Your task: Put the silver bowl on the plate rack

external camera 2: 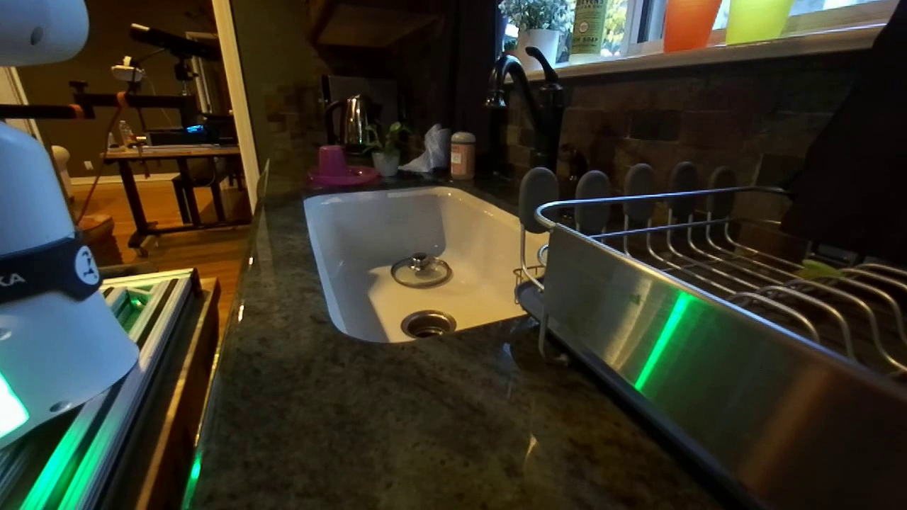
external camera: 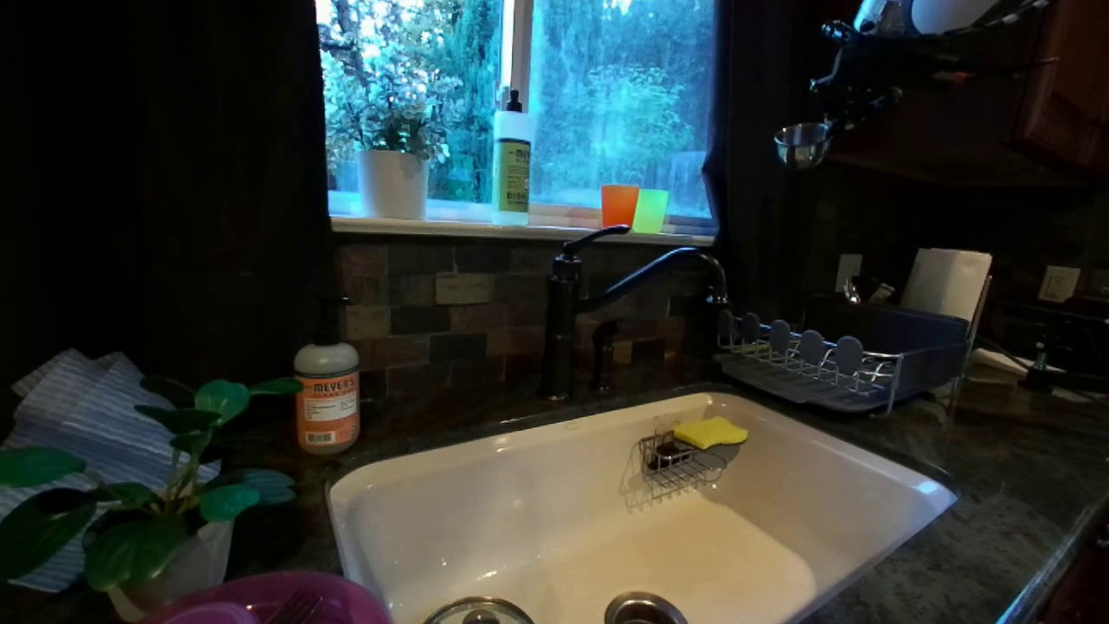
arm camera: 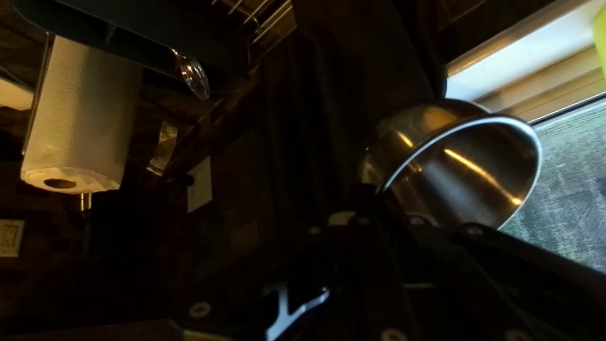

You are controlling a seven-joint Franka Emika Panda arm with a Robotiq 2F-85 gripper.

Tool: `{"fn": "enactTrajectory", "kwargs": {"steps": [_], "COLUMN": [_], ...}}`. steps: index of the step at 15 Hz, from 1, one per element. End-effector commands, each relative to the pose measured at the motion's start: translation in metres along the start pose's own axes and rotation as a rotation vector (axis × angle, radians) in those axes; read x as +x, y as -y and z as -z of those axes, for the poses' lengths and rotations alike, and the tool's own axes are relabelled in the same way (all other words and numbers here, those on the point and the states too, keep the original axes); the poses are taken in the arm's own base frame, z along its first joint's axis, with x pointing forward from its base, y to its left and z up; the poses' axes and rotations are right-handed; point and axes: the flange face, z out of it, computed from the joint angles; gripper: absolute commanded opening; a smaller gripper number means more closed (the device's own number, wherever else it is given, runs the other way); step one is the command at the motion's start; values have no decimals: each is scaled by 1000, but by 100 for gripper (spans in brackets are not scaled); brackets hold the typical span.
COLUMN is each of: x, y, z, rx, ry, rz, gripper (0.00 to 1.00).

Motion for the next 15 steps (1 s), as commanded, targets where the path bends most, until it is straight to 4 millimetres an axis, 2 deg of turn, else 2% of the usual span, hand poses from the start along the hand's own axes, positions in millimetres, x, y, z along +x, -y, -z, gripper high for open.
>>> {"fn": "enactTrajectory", "kwargs": {"steps": [1,3,4,7,9,11,15], "x": [0,1,8,17,12,-2,-43], "y": [0,0,-9,-49,-78,-100,-121], "z": [0,0,-13,-47,-75,-102,-142], "rx": [0,0,-49,-166,-252,-299,-328], "ry": [1,1,7,58,127,225,437], "rz": [0,0,-36,-93,-106,-113,-96], "gripper": [7,7,2,2,2,2,2]}}
